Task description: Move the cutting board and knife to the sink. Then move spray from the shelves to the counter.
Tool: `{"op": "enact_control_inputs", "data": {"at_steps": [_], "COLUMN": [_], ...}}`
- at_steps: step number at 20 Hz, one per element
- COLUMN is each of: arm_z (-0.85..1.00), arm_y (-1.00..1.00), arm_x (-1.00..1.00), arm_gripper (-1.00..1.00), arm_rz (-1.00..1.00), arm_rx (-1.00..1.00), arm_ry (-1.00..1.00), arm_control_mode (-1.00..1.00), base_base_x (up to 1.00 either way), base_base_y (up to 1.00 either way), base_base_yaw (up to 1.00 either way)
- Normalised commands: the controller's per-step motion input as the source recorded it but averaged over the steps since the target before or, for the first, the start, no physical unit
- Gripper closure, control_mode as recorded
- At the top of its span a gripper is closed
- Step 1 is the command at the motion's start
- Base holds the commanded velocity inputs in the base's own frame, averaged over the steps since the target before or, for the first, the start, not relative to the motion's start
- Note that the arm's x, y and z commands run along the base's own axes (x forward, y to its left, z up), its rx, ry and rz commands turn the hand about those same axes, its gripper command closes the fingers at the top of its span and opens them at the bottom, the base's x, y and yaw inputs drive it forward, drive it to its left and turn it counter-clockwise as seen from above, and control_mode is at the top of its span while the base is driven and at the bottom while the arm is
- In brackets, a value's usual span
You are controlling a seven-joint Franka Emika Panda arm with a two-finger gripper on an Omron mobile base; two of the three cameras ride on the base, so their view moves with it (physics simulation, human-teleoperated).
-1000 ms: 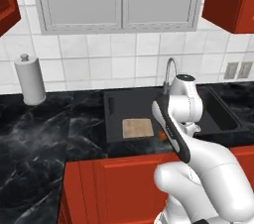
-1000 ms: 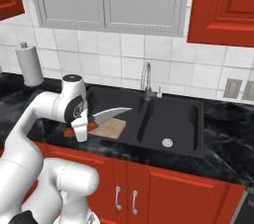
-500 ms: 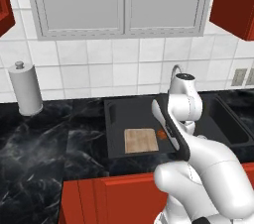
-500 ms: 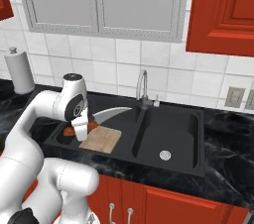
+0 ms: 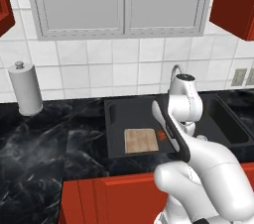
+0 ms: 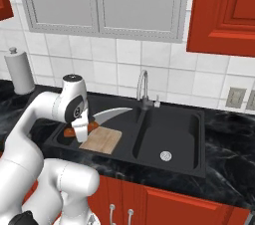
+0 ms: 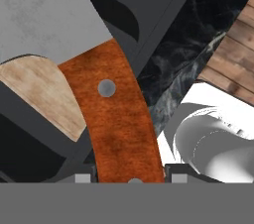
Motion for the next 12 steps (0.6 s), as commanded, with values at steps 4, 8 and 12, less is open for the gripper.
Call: {"op": "enact_control_inputs", "data": {"at_steps": [4, 8, 12], "arm_z": [0.0, 0.0, -0.11], "arm_y": [0.0, 0.0, 0.07], "arm_x": [0.0, 0.0, 0.29], "arm_gripper": [1.0, 1.0, 1.0], "arm_rz": [0.0, 0.0, 0.01], "arm_rx": [0.0, 0.0, -0.05], "arm_ry": [0.0, 0.0, 0.02], "arm_control_mode": [1.0, 1.0, -1.0], "base_base_x": [0.0, 0.01, 0.04], "base_base_y": [0.0, 0.0, 0.0], "base_base_yaw": [0.0, 0.0, 0.0]}}
